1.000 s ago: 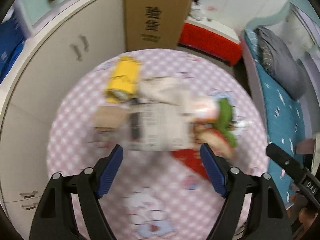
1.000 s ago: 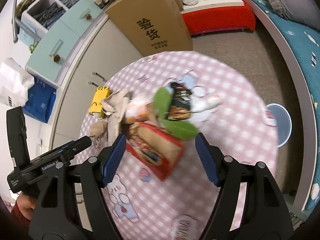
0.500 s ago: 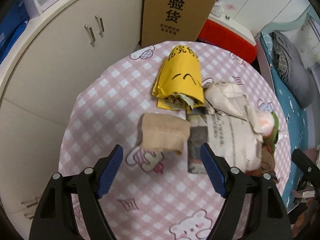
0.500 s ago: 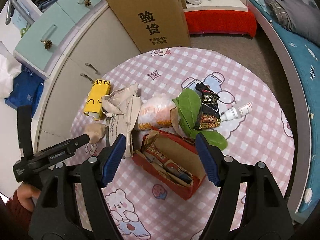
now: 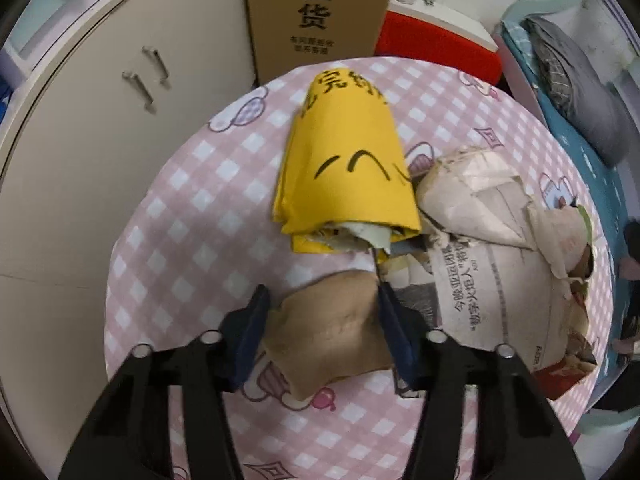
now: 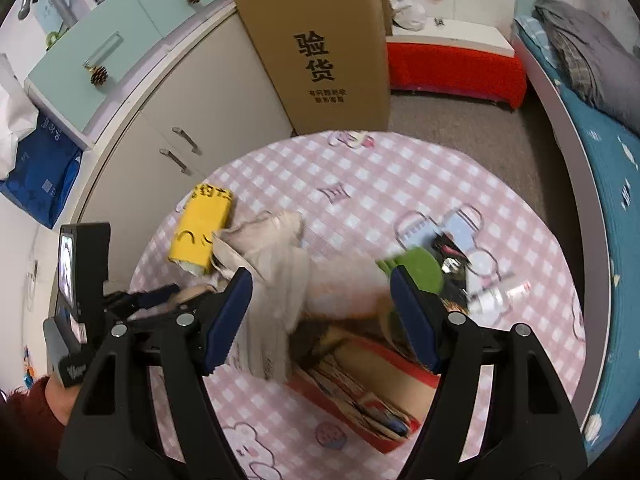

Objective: Collect trash
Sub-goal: 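Grasp the brown paper with the left gripper while the right grasps the yellow cup, then carry the brown paper and yellow cup in both grippers over the bin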

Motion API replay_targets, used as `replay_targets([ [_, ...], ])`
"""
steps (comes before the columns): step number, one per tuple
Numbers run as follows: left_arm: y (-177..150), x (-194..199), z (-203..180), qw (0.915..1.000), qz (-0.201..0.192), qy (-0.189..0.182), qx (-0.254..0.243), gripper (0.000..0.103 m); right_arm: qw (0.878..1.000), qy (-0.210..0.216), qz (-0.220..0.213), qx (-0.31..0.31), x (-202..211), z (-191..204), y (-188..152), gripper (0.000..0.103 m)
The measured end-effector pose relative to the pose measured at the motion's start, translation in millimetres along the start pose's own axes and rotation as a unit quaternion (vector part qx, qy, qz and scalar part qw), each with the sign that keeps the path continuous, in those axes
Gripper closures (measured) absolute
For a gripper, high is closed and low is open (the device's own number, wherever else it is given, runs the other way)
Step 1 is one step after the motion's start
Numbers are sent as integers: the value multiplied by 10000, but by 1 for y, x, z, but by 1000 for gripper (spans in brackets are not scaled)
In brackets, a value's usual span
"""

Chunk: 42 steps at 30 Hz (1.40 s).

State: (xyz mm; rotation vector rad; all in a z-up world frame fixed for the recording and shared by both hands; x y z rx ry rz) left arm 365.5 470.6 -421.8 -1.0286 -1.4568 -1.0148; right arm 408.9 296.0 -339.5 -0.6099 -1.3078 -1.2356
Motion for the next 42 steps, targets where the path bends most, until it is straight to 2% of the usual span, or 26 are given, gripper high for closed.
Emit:
replay_targets([
  [2, -2, 6, 3, 9999, -37, -131, 63, 75, 9999, 76, 9, 124, -4, 12, 7, 32],
  [6, -8, 30, 25, 9972, -352, -512, 425, 77, 9988, 288, 33, 386, -17, 41, 24, 32],
  [9, -6, 51, 47, 9942, -642, -437, 749, 77, 9970, 510, 97, 571, -36, 69, 39, 32],
  [13, 2, 72, 76, 9888, -953, -290, 1114, 77, 9951, 551, 252, 781, -64, 100, 54, 30],
  [15, 7, 75, 84, 9867, -1013, -193, 1255, 77, 9934, 432, 526, 922, -87, 114, 58, 28],
  [17, 10, 75, 90, 9856, -994, -192, 1352, 77, 9908, 510, 789, 975, -104, 121, 58, 28],
  [18, 10, 77, 90, 9846, -1019, -195, 1404, 77, 9893, 505, 945, 989, -112, 123, 57, 30],
  [20, 11, 78, 90, 9841, -1028, -237, 1429, 77, 9866, 392, 1174, 1062, -124, 123, 53, 49],
  [21, 12, 79, 87, 9842, -1029, -262, 1416, 77, 9859, 456, 1217, 1054, -125, 121, 51, 53],
  [22, 12, 81, 84, 9845, -1044, -268, 1385, 77, 9862, 545, 1167, 1042, -121, 118, 51, 67],
  [23, 12, 83, 79, 9849, -1065, -264, 1339, 77, 9860, 649, 1118, 1051, -116, 116, 51, 74],
  [25, 11, 89, 68, 9854, -1124, -275, 1251, 77, 9866, 845, 987, 986, -100, 109, 52, 74],
  [30, 15, 111, 34, 9855, -1328, -322, 1002, 77, 9878, 1030, 658, 961, -61, 91, 56, 75],
  [36, 14, 145, -15, 9829, -1623, -367, 792, 77, 9895, 1277, 213, 644, -5, 49, 54, 76],
  [39, 16, 163, -52, 9817, -1780, -362, 576, 77, 9894, 1370, -12, 478, 25, 17, 53, 76],
  [42, 17, 174, -96, 9806, -1873, -422, 388, 77, 9897, 1406, -192, 211, 57, -33, 48, 76],
])
Point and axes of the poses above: each gripper's, at about its wrist camera, not at the fingertips, and x roughly against the way its jaws point, z to its left, y to its top, the point moved 2 cm from there along -x, roughly the way its jaws point, and after that the axes turned 10 degrees about z, right-handed, at the moved point
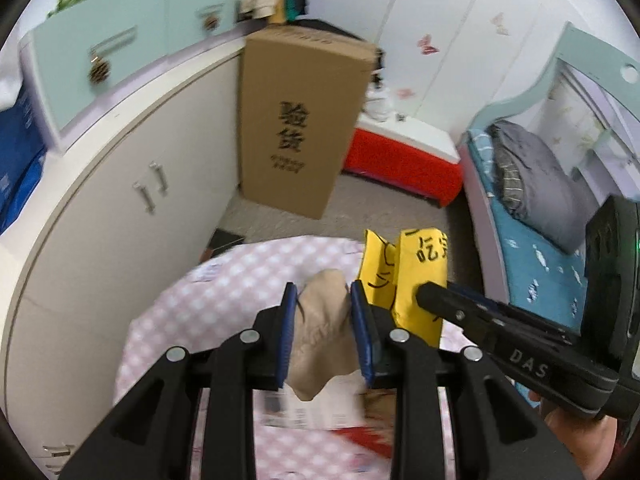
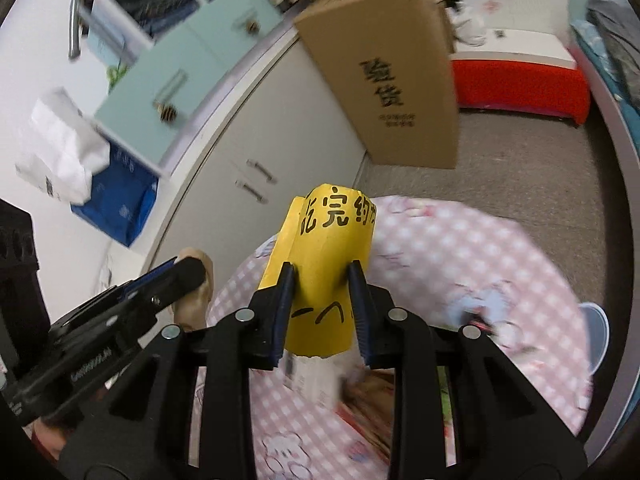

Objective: Collect trash
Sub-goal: 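Carry the brown paper and yellow cup in both grippers over the bin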

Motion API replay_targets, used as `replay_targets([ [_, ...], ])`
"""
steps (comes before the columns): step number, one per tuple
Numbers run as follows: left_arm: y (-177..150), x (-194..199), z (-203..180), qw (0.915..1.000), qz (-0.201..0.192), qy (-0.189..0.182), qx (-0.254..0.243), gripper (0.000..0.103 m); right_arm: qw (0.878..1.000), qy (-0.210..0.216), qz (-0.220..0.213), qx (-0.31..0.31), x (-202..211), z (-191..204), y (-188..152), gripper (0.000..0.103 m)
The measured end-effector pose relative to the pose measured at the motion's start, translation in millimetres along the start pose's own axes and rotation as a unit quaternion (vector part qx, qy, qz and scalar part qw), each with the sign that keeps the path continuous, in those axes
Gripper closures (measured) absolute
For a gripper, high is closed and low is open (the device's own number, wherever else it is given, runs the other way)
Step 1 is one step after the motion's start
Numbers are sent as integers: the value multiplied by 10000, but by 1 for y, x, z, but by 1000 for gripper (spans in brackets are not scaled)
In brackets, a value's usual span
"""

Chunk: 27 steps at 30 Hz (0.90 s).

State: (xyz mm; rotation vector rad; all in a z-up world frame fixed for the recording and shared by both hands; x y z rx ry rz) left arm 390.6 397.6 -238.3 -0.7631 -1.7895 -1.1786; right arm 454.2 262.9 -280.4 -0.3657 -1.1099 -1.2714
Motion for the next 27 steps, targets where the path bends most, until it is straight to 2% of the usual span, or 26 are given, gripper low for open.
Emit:
replay_targets([
  [5, -7, -4, -88, 9991, 70, -289, -298, 77, 9990, -152, -292, -316, 75, -70, -18, 76],
  [8, -17, -11, -155, 9969, 158, -496, -585, 77, 9969, -327, -446, -559, 121, -121, -34, 76],
  [9, -21, -16, -186, 9953, 206, -604, -732, 77, 9957, -432, -509, -638, 139, -142, -40, 76],
  [16, -51, -43, -327, 9829, 473, -1029, -1455, 77, 9865, -883, -735, -1163, 216, -243, -84, 76],
  [21, -67, -58, -397, 9739, 604, -1149, -1864, 77, 9807, -1050, -804, -1440, 250, -295, -105, 76],
  [27, -76, -71, -437, 9702, 728, -1061, -2052, 77, 9769, -1078, -878, -1620, 270, -338, -113, 74],
])
Point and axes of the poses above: each gripper's, at about its wrist camera, not at the fingertips, and x roughly against the way its jaws point, z to its left, y to its top, the point moved 2 cm from there along -x, roughly the way its jaws point, and after that the axes turned 10 degrees about z, right-handed, at the moved point
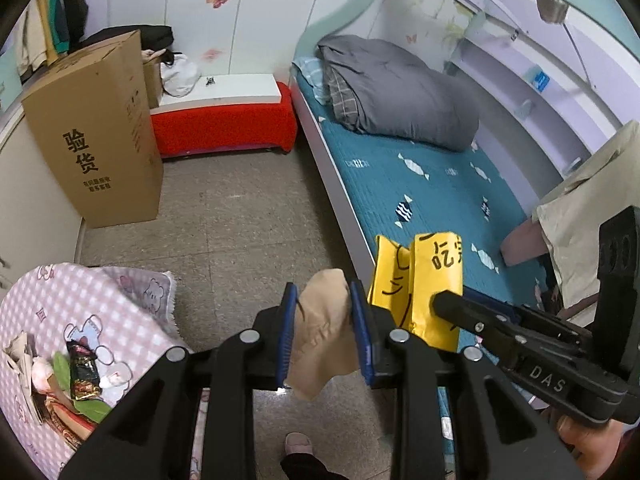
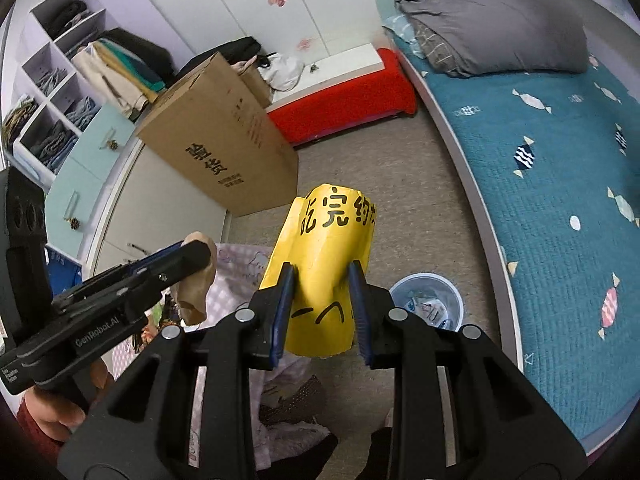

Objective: Collect trash
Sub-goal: 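Carry the brown paper and yellow cup in both grippers over the bin, then open both grippers to drop the cup and paper into the bin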

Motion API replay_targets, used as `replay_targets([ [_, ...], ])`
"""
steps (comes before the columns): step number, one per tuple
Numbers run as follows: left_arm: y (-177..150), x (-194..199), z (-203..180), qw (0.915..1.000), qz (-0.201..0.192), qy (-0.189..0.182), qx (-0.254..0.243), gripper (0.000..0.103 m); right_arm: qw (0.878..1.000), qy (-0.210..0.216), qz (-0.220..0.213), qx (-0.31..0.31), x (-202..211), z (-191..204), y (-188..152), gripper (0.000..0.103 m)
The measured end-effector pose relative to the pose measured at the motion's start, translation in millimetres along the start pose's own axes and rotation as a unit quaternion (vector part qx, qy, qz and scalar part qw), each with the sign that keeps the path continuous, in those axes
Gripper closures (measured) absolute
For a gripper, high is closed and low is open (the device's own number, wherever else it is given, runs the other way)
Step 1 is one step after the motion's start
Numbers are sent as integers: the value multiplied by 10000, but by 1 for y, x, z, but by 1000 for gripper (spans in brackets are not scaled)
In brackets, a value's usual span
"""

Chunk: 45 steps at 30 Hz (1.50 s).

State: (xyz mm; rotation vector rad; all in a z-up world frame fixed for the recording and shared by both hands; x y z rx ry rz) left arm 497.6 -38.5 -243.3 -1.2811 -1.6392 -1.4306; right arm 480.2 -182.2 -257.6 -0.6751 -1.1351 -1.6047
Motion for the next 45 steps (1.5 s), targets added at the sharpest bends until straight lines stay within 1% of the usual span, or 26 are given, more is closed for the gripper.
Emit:
replay_targets([
  [2, 4, -5, -5, 10000, 47, 54, -35, 77, 10000, 19, 16, 25, -4, -10, 2, 62],
  [3, 6, -8, -8, 9999, 79, 88, -48, 77, 9999, 38, 91, 34, -8, -15, 3, 40],
  [4, 7, -11, -11, 9999, 108, 116, -62, 77, 9999, 7, 131, -4, -12, -22, 4, 37],
  [6, 9, -16, -16, 9996, 190, 180, -117, 77, 9997, -134, 191, -72, -17, -32, 4, 37],
  [9, 9, -24, -25, 9991, 296, 216, -202, 77, 9995, -25, 162, -256, -12, -46, 2, 37],
  [16, 11, -40, -54, 9976, 459, 225, -461, 77, 9992, -133, -41, -383, 10, -67, -3, 35],
  [24, 10, -52, -77, 9956, 609, 182, -694, 77, 9979, -231, -193, -576, 27, -84, -12, 34],
  [28, 10, -55, -87, 9947, 643, 140, -790, 77, 9967, -299, -348, -664, 40, -91, -16, 34],
  [34, 18, -56, -105, 9932, 645, 20, -968, 75, 9929, -284, -611, -979, 57, -104, -20, 30],
  [35, 20, -56, -106, 9930, 653, -12, -980, 71, 9920, -278, -656, -1038, 59, -107, -21, 30],
  [36, 21, -56, -109, 9928, 679, -56, -982, 71, 9913, -299, -694, -1078, 62, -109, -22, 29],
  [37, 23, -56, -109, 9929, 682, -59, -975, 64, 9908, -318, -717, -1102, 64, -111, -23, 29],
  [38, 24, -56, -110, 9931, 674, -28, -956, 48, 9905, -323, -731, -1118, 65, -111, -24, 29],
  [40, 26, -53, -109, 9940, 583, 76, -922, 34, 9896, -336, -768, -1173, 68, -113, -26, 29],
  [45, 24, -47, -104, 9959, 525, 102, -731, 33, 9895, -341, -748, -1186, 69, -110, -30, 29],
])
Point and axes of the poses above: each gripper's, at about its wrist camera, not at the fingertips, and x roughly against the way its jaws point, z to its left, y to its top, the point moved 2 cm from there along -x, roughly the way its jaws point, and after that the axes turned 10 degrees about z, right-handed, at the moved point
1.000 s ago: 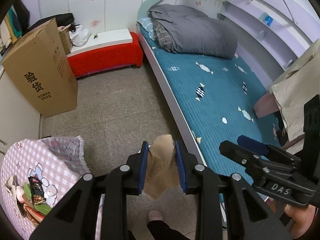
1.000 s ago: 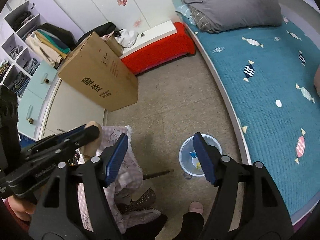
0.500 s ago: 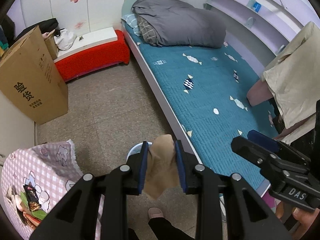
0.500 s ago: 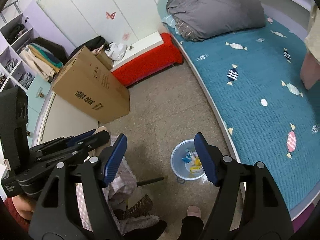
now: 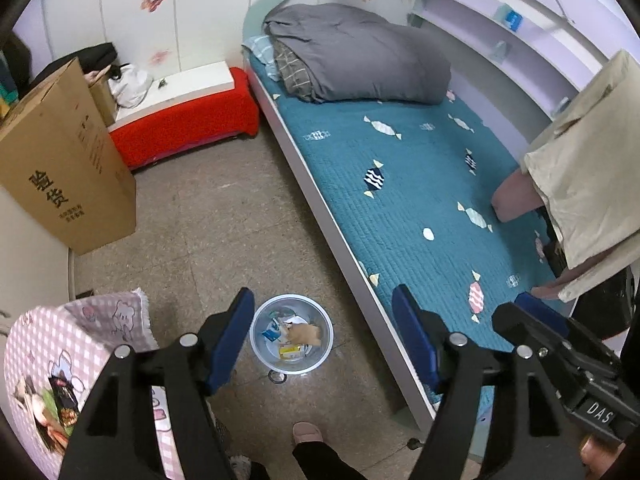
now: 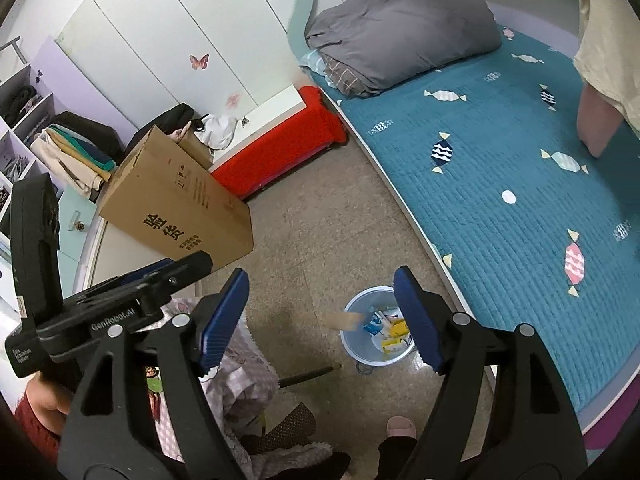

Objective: Collect trash
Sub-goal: 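Open both grippers to drop the cup and paper into the bin, then grasp the newspaper with the left gripper while the right grasps the white plastic bag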

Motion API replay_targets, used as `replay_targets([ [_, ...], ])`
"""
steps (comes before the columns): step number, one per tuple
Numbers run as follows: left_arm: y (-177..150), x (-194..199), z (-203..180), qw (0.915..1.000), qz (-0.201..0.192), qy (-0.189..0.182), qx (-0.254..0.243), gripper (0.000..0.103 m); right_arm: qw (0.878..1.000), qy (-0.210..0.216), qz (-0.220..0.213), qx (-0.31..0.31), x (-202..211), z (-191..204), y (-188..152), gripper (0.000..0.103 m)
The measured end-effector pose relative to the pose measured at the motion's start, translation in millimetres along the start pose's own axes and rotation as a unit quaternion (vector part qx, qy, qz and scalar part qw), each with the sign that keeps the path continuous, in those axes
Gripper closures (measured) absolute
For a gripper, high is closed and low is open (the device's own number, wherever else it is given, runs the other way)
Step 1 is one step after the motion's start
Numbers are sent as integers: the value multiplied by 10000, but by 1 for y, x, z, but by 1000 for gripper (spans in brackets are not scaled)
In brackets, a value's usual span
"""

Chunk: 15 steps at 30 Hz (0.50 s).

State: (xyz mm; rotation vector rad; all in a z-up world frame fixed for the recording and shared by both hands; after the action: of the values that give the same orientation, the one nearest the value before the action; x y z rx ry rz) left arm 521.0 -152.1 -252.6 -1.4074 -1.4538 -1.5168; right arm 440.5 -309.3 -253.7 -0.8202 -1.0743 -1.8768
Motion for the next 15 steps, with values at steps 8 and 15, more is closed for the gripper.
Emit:
replay_targets([
  [8, -16, 12, 20, 9995, -41, -37, 297, 33, 9998, 59, 105, 173, -6, 17, -9, 29],
  [15, -44, 27, 57, 9974, -73, 57, 717, 33, 9980, 220, 337, 488, -23, 52, -23, 29],
])
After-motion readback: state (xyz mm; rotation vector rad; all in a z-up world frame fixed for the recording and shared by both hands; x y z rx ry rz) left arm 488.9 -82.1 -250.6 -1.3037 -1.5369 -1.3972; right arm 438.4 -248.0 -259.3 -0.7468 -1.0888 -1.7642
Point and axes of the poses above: each gripper's, at about its wrist camera, not at the fingertips, and x roughly against the way its jaws point, z to its left, y to its top, the point moved 2 cm from there along -x, roughly the way its jaws point, and after that the axes turned 10 degrees about z, right-handed, at the moved point
